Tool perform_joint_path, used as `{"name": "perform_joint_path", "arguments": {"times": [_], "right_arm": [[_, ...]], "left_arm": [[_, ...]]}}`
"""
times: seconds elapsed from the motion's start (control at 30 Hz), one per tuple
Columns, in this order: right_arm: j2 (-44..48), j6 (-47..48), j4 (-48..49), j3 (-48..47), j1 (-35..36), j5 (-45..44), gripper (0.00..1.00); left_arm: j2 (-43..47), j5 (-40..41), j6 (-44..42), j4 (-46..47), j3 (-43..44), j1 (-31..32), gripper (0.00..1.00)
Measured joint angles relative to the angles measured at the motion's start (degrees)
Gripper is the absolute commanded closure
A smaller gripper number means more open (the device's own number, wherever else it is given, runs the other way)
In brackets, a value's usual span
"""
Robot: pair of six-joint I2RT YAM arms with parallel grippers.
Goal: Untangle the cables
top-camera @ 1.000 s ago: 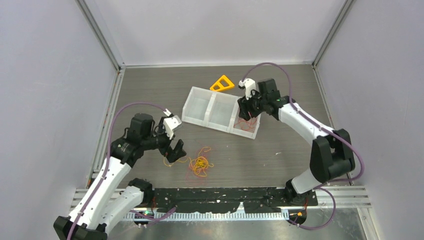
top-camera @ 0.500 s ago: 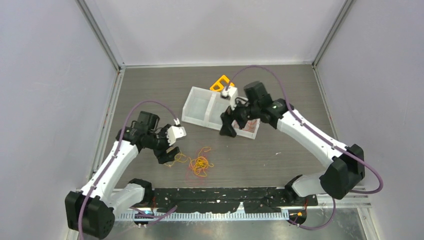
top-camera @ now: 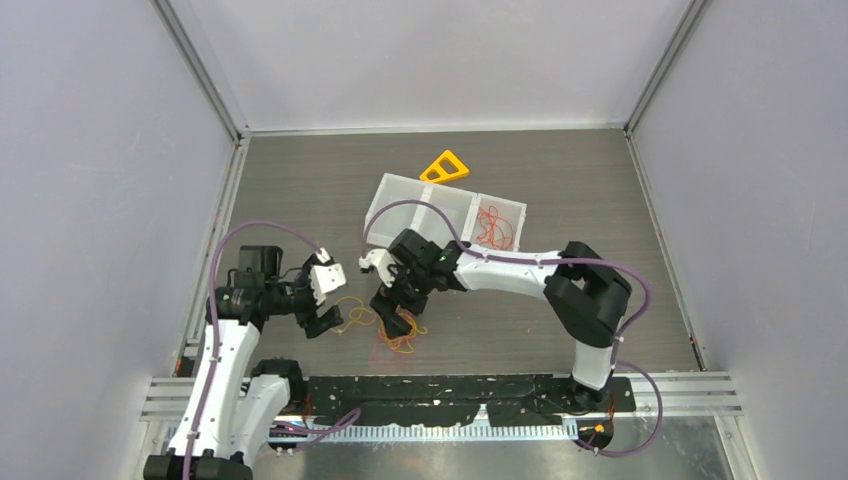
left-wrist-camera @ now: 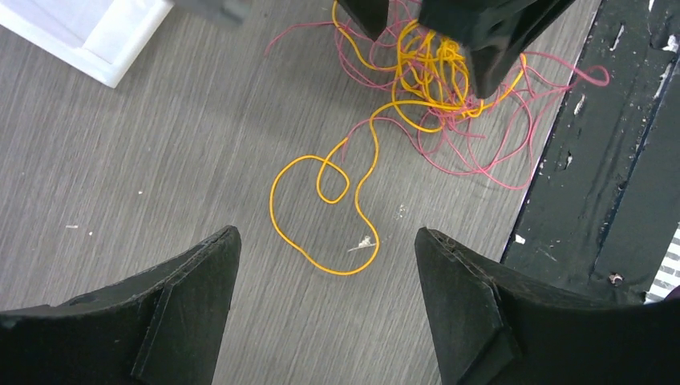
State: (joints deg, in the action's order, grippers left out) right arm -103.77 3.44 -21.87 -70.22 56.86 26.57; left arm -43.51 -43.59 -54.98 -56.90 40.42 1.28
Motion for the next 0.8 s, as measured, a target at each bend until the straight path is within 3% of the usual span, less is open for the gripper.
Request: {"name": "perform_joint_path", "arguments": {"times": [0.1,0.13,0.17,0.2,0.27,0.4,0.53,0.8], "right_arm": [[-2.9,-0.4,1.3,0.1,0.6,-0.9,0.32],[-3.2,-0.3,2.0,0.6,0.5,-1.3,0.47],[-3.3,0.0,2.3,1.1,0.5,-1.6,0.55],[-3.1,0.4,3.0,2.0,0.5,-2.0,0.72],[-3.0,1.8,4.0,3.6,0.5,-2.9,0.91],[0.1,5.7,3.9,7.6,-0.2,-4.5,0.94],[11.2,10.3,3.8,12.1,-1.4,-3.9,0.94],[26.7,20.6,3.4,11.6,-2.2,-0.5,0.95]], "left_arm": [[1.0,-0.5,-0.6,0.0,-1.0,0.0,0.21],[1.0,-0.5,-0.8,0.1,-1.2,0.0,0.22],[1.0,-0.5,-1.0,0.1,-1.2,0.0,0.22],[0.7,-0.5,-1.3,0.2,-1.2,0.0,0.23],[-0.1,-0.5,-2.0,0.4,-1.2,0.1,0.23],[-2.1,-0.6,-2.5,1.0,-1.3,2.2,0.22],[-2.7,-0.8,-2.3,3.5,-1.6,7.4,0.18],[-0.9,-1.2,1.6,13.7,-3.9,15.7,0.18]]}}
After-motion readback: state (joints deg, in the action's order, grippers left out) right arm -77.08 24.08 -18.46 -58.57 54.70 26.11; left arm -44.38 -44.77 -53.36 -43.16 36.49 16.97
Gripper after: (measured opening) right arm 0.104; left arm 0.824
